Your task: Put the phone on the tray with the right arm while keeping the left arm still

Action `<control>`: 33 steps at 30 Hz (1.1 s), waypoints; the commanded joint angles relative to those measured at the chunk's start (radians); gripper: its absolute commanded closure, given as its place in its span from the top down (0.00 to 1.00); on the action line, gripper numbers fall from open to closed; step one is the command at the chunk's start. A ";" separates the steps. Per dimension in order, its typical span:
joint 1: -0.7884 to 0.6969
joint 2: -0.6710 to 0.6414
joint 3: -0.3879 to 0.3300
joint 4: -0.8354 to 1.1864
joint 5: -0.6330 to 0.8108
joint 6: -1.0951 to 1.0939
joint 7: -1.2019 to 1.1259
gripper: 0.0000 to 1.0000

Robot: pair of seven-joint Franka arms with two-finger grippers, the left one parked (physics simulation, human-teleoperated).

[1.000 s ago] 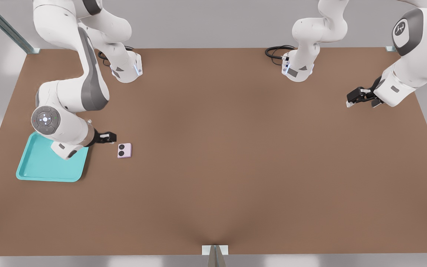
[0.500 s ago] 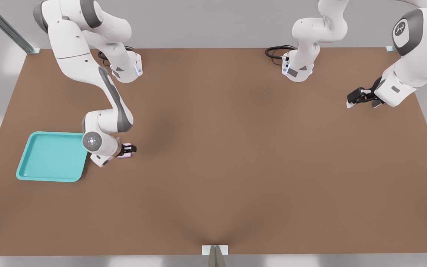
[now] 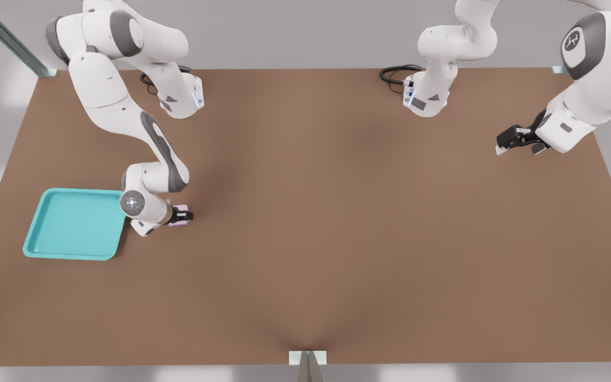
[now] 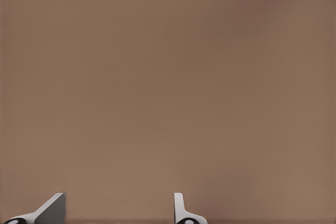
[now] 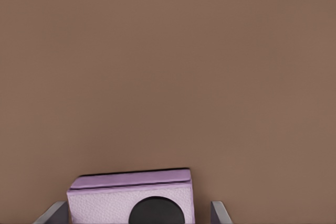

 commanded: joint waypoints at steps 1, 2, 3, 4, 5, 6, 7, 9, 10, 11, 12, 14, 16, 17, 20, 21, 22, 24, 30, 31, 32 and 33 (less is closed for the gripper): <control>0.003 0.006 0.000 0.000 -0.001 0.069 -0.008 1.00; 0.005 0.006 0.000 0.000 -0.001 0.069 -0.008 1.00; 0.006 0.006 0.000 0.000 -0.001 0.068 -0.006 0.98; 0.006 0.004 0.000 -0.001 -0.003 0.066 -0.008 0.92; 0.005 -0.003 0.000 -0.003 -0.003 0.065 -0.008 0.84; 0.005 -0.003 0.000 -0.006 -0.003 0.065 -0.008 0.78; 0.005 -0.005 0.002 -0.006 -0.003 0.065 -0.008 0.75; 0.005 -0.010 0.002 -0.006 -0.003 0.062 -0.008 0.74; 0.002 -0.019 0.002 -0.006 -0.003 0.059 -0.008 0.74; -0.001 -0.048 0.003 -0.006 -0.003 0.036 -0.009 0.73; -0.004 -0.088 0.003 -0.003 -0.003 -0.003 -0.009 0.74; -0.030 -0.120 0.002 -0.004 -0.003 -0.027 -0.031 0.74; -0.105 -0.163 0.003 -0.003 -0.003 -0.083 -0.106 0.74; -0.130 -0.175 0.002 -0.003 -0.003 -0.089 -0.134 0.74; -0.268 -0.178 0.003 0.007 -0.003 -0.086 -0.325 0.74; -0.311 -0.177 0.002 0.011 -0.003 -0.084 -0.380 0.74; -0.357 -0.168 0.002 0.023 -0.003 -0.078 -0.436 0.74; -0.429 -0.102 0.002 0.095 -0.001 -0.072 -0.522 0.74; -0.491 0.038 0.002 0.183 0.003 -0.015 -0.581 0.97; -0.489 0.038 0.003 0.184 0.003 -0.010 -0.581 1.00; -0.489 0.026 0.008 0.184 0.003 -0.012 -0.581 1.00; -0.509 -0.016 0.040 0.184 0.003 -0.024 -0.581 1.00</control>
